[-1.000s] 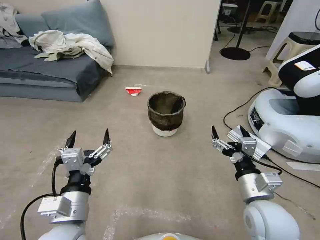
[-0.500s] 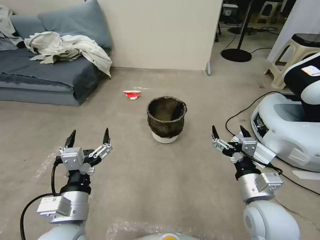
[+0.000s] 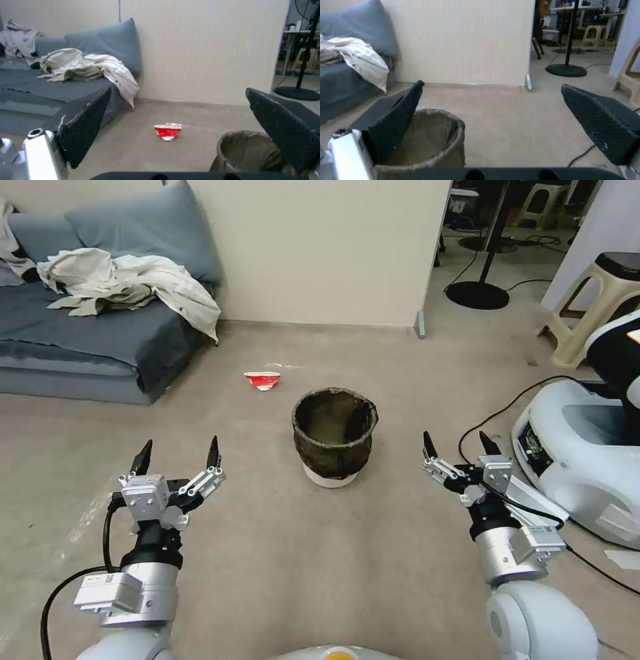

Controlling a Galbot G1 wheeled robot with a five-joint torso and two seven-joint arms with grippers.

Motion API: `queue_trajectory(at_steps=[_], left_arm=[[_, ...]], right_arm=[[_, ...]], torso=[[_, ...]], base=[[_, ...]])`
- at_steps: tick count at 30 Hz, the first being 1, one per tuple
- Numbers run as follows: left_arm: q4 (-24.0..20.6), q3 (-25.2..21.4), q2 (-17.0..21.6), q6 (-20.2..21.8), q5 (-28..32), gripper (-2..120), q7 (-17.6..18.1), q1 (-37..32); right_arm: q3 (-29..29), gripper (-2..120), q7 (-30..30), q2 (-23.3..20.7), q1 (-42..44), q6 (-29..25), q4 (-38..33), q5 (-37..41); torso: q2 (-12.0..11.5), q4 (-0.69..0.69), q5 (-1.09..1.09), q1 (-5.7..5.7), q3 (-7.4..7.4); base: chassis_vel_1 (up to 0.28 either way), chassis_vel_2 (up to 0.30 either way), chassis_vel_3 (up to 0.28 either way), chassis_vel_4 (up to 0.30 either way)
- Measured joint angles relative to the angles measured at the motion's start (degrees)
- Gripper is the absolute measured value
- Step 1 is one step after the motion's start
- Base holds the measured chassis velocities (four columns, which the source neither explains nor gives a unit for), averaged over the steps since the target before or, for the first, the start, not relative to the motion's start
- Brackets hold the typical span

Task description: Pick up the trash can from the floor.

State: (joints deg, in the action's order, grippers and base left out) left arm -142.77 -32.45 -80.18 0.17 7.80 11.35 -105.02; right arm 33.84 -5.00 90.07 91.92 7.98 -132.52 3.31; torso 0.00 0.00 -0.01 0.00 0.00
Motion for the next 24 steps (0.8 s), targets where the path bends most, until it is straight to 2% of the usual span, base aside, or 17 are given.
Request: queue_trajectory(at_steps=[16,24], left_arm=[[0.12,0.17,0.84,0.12,0.99,100,0.05,0.43],[0.44,-0.16,1.80,0.29,1.48,100,0.10,0.73]], right_arm=[[-0.16,100,-0.19,0.20,0.35,-0.40,0.42,-0.67],[-0.25,100,-0.09,0.23,0.32,-0.83,0.73,-0.58]], torso=[[0.00,0.00,0.01,0.00,0.00],[0.00,0.00,0.01,0.00,0.00]], base=[[-0.123,0.122,0.129,-0.127],[-0.031,0.036,0.037,-0.026]])
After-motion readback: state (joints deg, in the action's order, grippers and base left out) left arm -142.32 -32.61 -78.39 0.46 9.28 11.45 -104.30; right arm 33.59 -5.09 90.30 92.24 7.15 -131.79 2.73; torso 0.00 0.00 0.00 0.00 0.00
